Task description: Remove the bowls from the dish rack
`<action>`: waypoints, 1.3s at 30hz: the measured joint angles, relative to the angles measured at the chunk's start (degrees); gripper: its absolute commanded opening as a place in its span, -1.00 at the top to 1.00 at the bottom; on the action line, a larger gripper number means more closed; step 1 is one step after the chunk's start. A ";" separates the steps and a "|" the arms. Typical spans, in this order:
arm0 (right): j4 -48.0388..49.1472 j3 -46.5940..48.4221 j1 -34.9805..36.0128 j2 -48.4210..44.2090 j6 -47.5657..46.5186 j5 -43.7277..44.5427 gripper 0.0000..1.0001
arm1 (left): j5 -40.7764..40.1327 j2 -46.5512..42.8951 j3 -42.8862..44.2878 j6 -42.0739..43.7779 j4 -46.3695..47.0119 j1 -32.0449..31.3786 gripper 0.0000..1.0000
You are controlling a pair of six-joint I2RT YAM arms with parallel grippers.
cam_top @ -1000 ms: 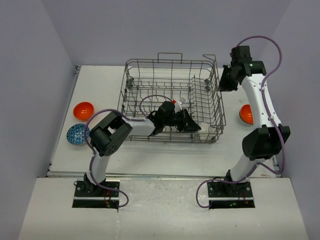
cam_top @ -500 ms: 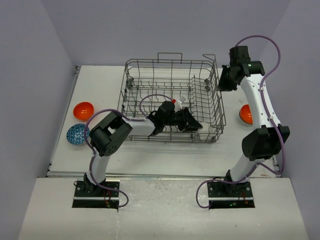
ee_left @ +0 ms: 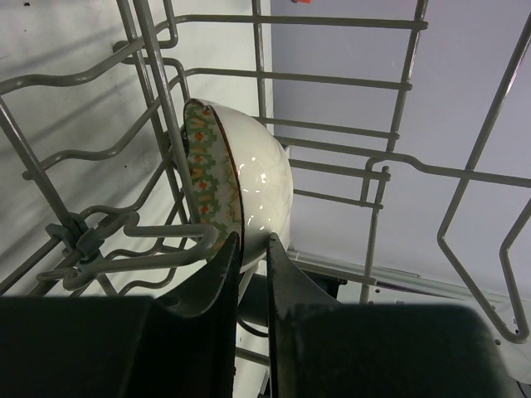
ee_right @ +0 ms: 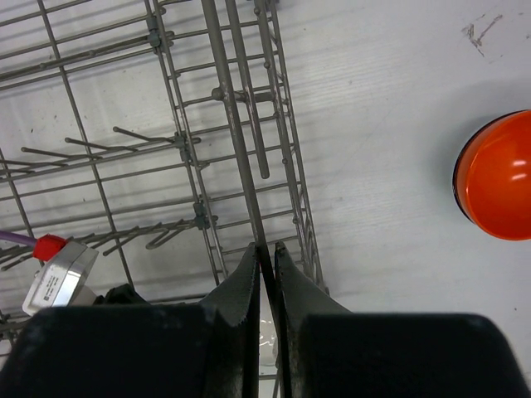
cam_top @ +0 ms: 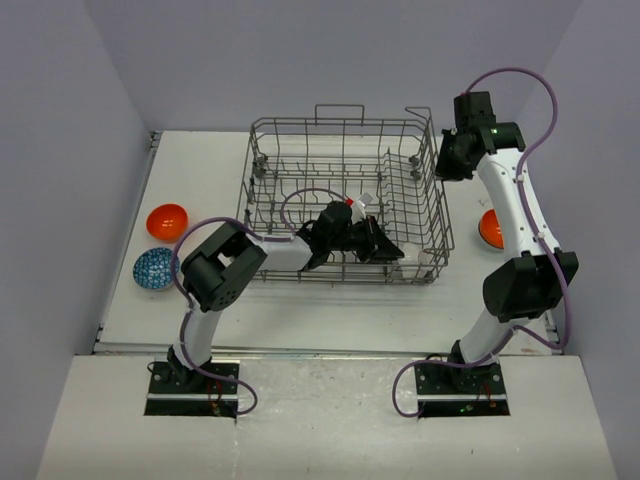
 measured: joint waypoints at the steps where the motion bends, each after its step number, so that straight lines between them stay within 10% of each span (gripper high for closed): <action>1: 0.00 0.00 0.07 0.00 -0.02 0.09 1.00 | 0.00 0.00 0.00 0.00 0.00 0.00 1.00; 10: -0.07 0.00 0.17 0.00 -0.13 0.57 1.00 | -0.26 -0.92 0.02 3.32 -2.45 -0.04 1.00; 24: -1.53 0.00 1.36 -0.17 0.07 1.18 1.00 | -10.60 -4.39 12.70 19.89 -35.39 -0.76 0.95; 39: -3.80 0.00 3.76 -0.66 2.93 -4.11 1.00 | -21.07 2.64 31.58 29.24 -56.41 -2.54 -0.01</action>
